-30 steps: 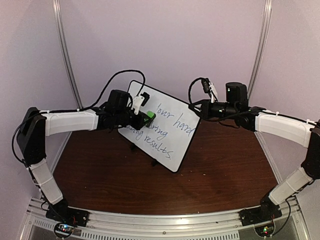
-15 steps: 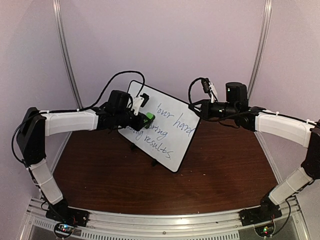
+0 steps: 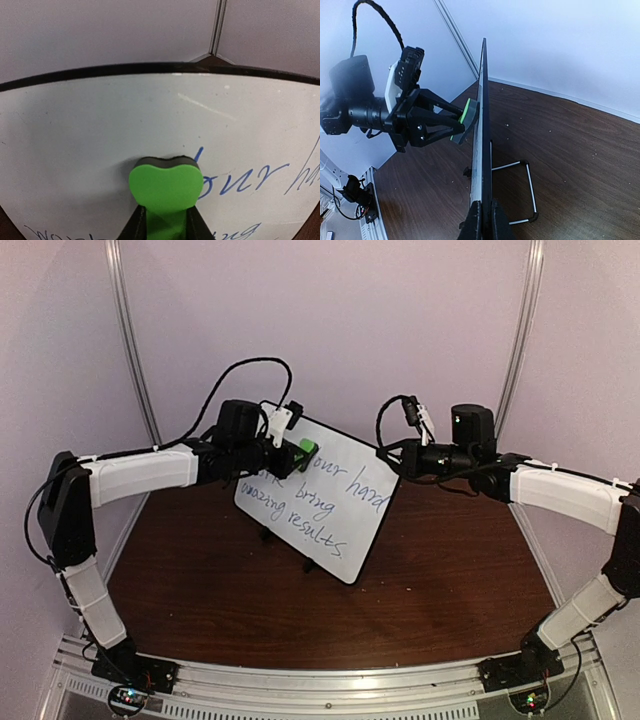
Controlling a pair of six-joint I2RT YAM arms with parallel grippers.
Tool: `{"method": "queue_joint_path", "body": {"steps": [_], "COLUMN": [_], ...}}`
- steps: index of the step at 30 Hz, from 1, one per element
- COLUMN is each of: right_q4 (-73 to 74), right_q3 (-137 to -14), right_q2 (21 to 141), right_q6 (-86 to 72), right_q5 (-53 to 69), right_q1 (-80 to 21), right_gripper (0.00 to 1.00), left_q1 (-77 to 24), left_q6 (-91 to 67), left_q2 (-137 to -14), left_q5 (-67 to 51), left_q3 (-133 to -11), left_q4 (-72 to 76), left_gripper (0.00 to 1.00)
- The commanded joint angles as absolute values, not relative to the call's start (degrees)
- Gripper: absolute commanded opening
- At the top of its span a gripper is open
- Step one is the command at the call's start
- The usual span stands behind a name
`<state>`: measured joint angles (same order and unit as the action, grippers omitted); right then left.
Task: Erase the whiteboard
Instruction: Erase the center of the whiteboard.
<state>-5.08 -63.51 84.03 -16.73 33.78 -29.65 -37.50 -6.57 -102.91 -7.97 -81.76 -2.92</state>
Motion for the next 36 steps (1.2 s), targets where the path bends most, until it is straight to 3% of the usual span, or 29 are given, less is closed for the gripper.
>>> {"method": "queue_joint_path", "body": {"steps": [1,8,22,36], "right_q4": [-2.6,-2.6,-2.3,-2.7], "right_q3": [-63.5,-63.6,-63.7,-63.5], "right_q2": [85.3,85.5,85.7,86.1], "right_q6": [-11.1,-11.3,-11.2,-11.3], "right_q5": [44.7,44.7,44.5,44.8], "right_q1": [-32.7,-32.7,-32.8,-32.8], "right_gripper": [0.0,0.0,0.0,0.0], "left_q1": [-37.9,-38.0,-38.8,-38.9], "left_q6": [-7.6,-7.6,-5.4,-8.3], "left_q2": [-102.0,-100.9,-108.1,-101.1], "left_q5": [-10.1,-10.8,-9.4,-6.4], "left_q3": [-74.2,-72.8,-88.5,-71.7], "left_q4": [-3.0,-2.2,-6.0,-4.6], "left_gripper": [0.17,0.17,0.17,0.17]}}
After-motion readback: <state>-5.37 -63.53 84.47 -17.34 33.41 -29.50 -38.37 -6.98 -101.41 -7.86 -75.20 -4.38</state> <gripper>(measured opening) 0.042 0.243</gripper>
